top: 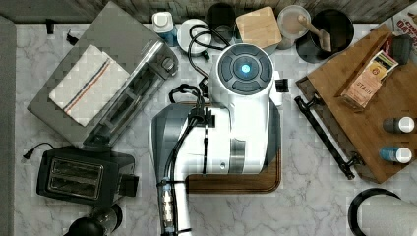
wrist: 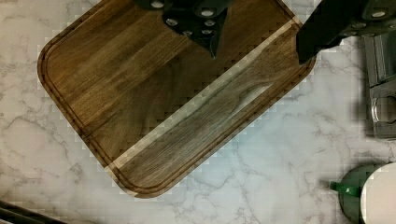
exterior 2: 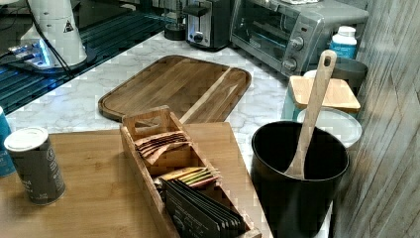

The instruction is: Open the drawer.

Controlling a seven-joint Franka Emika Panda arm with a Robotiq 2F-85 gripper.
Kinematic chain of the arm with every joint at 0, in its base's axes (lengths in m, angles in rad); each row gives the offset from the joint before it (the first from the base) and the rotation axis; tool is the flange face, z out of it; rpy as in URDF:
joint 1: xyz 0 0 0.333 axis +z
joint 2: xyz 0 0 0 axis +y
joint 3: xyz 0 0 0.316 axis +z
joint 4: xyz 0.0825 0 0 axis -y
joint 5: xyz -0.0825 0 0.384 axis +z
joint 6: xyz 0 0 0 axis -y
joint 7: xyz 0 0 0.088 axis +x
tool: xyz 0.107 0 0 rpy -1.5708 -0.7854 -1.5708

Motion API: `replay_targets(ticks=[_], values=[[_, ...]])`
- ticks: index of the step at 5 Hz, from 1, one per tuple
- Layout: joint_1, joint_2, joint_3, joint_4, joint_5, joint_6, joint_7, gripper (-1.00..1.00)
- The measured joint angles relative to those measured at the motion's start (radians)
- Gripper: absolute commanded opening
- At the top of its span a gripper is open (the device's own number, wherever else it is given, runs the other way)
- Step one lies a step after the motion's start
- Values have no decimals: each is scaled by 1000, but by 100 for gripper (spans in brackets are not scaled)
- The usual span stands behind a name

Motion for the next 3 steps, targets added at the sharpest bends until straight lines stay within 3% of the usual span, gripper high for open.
replay_targets(ticks=[3], values=[[0,9,0,-26,1,11,-7,100]])
